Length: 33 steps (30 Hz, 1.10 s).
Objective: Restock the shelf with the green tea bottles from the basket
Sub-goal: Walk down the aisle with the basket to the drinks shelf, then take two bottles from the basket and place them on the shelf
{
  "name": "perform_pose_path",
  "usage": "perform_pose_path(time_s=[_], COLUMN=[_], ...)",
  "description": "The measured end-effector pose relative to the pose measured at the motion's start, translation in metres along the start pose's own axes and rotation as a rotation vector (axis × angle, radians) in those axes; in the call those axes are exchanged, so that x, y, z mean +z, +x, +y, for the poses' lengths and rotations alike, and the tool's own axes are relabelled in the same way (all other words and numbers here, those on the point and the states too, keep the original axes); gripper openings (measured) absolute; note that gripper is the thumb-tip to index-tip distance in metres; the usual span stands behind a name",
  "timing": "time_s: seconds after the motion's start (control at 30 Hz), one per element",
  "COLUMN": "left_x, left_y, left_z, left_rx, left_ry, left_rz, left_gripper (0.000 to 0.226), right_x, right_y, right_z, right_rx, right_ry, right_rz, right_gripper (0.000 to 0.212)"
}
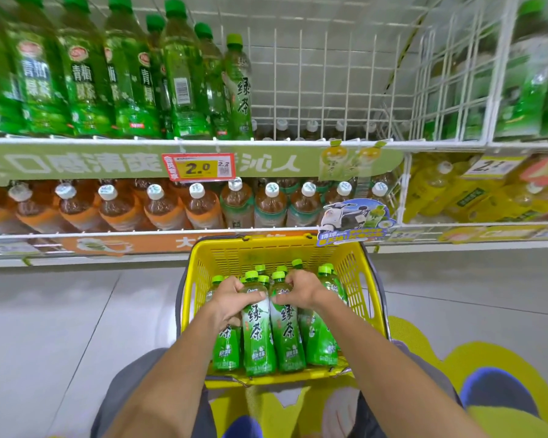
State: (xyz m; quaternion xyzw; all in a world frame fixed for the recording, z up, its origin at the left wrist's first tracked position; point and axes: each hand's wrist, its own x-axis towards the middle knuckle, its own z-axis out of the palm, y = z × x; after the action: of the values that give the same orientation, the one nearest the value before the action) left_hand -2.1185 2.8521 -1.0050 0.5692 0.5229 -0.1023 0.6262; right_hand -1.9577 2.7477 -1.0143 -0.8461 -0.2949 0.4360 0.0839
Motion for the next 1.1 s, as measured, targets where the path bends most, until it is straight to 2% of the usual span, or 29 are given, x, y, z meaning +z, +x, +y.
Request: perform_pose_path(time_s=[0.13, 0.27, 0.47, 0.57, 0.67, 0.73, 0.77, 0.83, 0.93, 0.97, 1.03, 1.1], left_x=[-0.007, -0.009, -0.002, -0.004, -0.015, -0.024, -0.028, -0.036, -0.044, -0.047, -0.052, -0.059], left_y=[-0.005, -0.016, -0.03, -0.034, -0.04, -0.046, -0.049, -0.054, -0.064, -0.065, -0.071, -0.079], left_z=[-0.008, -0.016, -0.023, -0.017, 0.001, 0.02, 0.029, 0.047, 0.071, 0.076, 0.087, 0.097], left_rx=[0.012, 0.009, 0.083, 0.113, 0.237, 0.332, 0.369, 0.411, 0.49, 0.523, 0.561, 0.6], left_ry=[-0.095, -0.223, -0.269, -0.225, -0.186, -0.186, -0.202, -0.241, -0.249, -0.227, -0.194, -0.18], left_rz=[-0.029, -0.079, -0.023, -0.027, 0.014, 0.033, 0.035, 0.022, -0.002, -0.015, -0.039, -0.029], left_gripper=[0.055, 0.08, 0.093, 0.087, 0.121, 0.132, 0.131, 0.112, 0.052, 0.04, 0.036, 0.043], right_x=[0.007, 0.018, 0.026, 0.018, 0.004, -0.01, -0.019, -0.036, -0.06, -0.068, -0.079, -0.089], right_y=[-0.003, -0.014, -0.022, -0.03, -0.041, -0.047, -0.051, -0.061, -0.079, -0.085, -0.097, -0.11], right_z=[0.008, 0.015, 0.025, 0.023, 0.015, 0.008, 0.003, -0.006, -0.02, -0.024, -0.03, -0.038], right_rx=[-0.017, -0.044, -0.117, -0.178, -0.258, -0.303, -0.328, -0.394, -0.436, -0.451, -0.474, -0.502], right_ry=[0.193, 0.417, 0.515, 0.536, 0.546, 0.56, 0.566, 0.552, 0.542, 0.535, 0.511, 0.49], right_rz=[-0.04, -0.084, -0.023, 0.019, 0.094, 0.161, 0.184, 0.236, 0.308, 0.323, 0.364, 0.396], right_gripper=[0.078, 0.102, 0.113, 0.121, 0.117, 0.112, 0.104, 0.086, 0.082, 0.079, 0.072, 0.065])
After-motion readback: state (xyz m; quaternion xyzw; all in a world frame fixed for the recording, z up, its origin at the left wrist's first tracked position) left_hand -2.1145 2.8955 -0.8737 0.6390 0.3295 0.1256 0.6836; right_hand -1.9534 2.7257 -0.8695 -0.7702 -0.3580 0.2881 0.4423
